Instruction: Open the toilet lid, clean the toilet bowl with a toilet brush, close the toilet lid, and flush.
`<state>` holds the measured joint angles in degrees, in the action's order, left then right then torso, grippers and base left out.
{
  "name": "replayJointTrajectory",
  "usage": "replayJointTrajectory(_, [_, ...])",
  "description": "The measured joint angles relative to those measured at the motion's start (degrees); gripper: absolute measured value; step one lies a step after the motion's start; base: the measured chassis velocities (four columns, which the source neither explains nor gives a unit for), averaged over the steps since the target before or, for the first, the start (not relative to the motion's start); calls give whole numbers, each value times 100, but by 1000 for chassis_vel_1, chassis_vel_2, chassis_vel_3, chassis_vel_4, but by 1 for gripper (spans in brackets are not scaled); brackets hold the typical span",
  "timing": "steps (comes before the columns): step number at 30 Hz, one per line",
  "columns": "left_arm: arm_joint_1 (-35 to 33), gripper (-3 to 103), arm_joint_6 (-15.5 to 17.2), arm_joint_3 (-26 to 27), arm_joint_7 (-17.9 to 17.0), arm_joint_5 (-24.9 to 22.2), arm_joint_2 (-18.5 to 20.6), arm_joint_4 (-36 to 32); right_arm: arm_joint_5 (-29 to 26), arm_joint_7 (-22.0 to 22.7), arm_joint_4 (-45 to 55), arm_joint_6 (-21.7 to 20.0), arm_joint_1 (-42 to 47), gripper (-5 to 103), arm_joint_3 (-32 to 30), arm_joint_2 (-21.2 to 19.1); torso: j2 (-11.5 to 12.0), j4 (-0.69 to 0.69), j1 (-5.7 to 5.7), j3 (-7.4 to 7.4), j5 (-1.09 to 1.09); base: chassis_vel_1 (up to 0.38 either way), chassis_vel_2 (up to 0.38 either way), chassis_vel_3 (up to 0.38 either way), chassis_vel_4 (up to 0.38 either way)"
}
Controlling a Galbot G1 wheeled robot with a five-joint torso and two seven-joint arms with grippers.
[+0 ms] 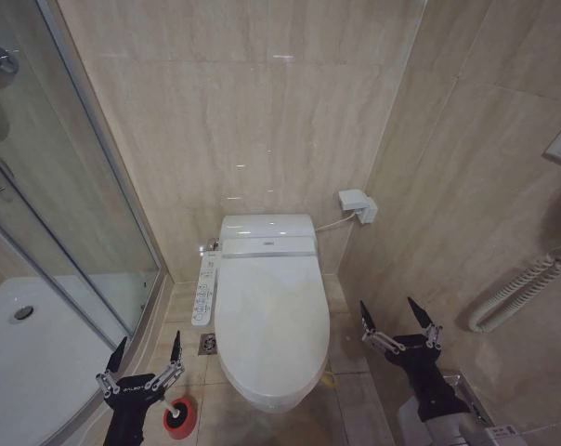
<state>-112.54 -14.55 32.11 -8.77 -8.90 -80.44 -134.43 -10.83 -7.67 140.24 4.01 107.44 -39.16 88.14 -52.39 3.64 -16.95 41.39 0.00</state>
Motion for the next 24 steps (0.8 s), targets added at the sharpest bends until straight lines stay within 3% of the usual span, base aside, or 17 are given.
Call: replayJointTrajectory(24, [0, 100, 0, 0, 0, 0, 0, 0, -3, 0, 0, 0, 0, 100, 0, 0, 0, 0, 0, 0, 0, 0, 0, 0, 0])
